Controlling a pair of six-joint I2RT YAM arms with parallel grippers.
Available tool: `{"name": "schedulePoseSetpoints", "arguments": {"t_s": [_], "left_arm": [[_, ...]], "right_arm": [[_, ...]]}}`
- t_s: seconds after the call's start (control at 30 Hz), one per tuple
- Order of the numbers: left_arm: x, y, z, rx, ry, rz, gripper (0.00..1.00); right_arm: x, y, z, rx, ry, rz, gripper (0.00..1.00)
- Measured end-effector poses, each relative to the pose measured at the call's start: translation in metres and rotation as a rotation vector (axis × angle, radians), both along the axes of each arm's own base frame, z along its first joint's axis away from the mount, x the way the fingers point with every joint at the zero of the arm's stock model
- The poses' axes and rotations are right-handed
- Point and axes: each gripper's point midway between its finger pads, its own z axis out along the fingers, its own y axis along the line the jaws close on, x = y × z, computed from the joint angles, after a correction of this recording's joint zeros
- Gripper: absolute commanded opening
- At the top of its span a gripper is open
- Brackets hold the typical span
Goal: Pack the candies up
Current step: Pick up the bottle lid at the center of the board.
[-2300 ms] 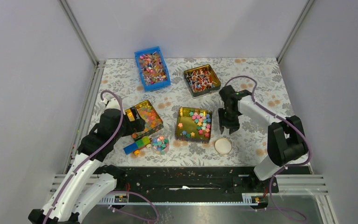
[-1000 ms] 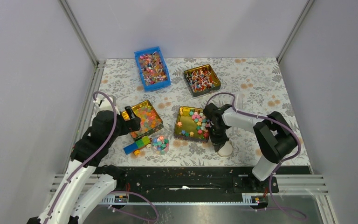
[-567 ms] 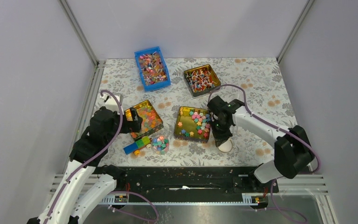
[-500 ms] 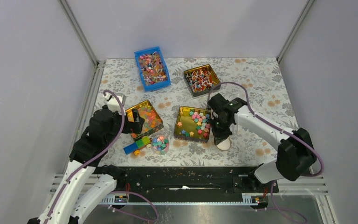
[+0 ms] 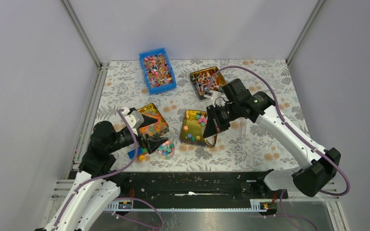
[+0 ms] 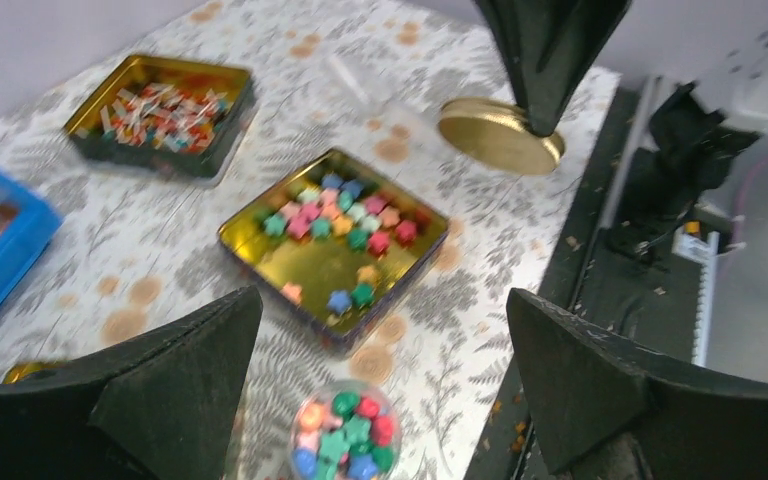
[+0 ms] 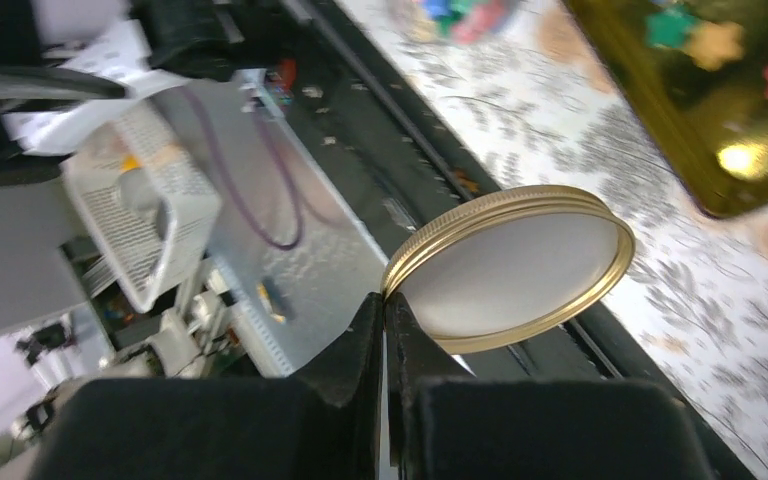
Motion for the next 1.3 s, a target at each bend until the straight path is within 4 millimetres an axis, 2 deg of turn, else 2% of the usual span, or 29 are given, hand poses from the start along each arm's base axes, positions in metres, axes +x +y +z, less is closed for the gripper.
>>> {"name": "schedulePoseSetpoints", "arguments": {"t_s": [0.17, 0.33, 0.5, 0.77, 0.97, 1.3], "left_arm": [[-0.005, -0.020, 0.019, -0.094, -0.007, -0.114, 0.99], [-0.019, -0.044, 0.020, -0.106, 0.002, -0.230, 0.99], [-0.033, -0.069, 0.023, -0.114, -0.009, -0.326, 0.99], [-0.018, -0.090, 0.024, -0.102, -0.037, -0.299, 0.99], [-0.006, -0.093, 0.038, -0.122, -0.096, -0.262, 0.99], [-0.015, -0.098, 0.055, -0.158, -0.156, -0.328, 0.99]], "right_arm": [[-0.009, 0.025, 0.044, 0.223, 0.023, 0.044, 0.00], [-0.012, 0.042, 0.083, 0.402, 0.039, 0.053, 0.00], [-0.014, 0.051, 0.109, 0.517, 0.056, 0.067, 0.00], [-0.017, 0.054, 0.124, 0.576, 0.086, 0.089, 0.00], [-0.022, 0.053, 0.127, 0.587, 0.111, 0.106, 0.00], [-0.025, 0.053, 0.128, 0.593, 0.129, 0.121, 0.00]]}}
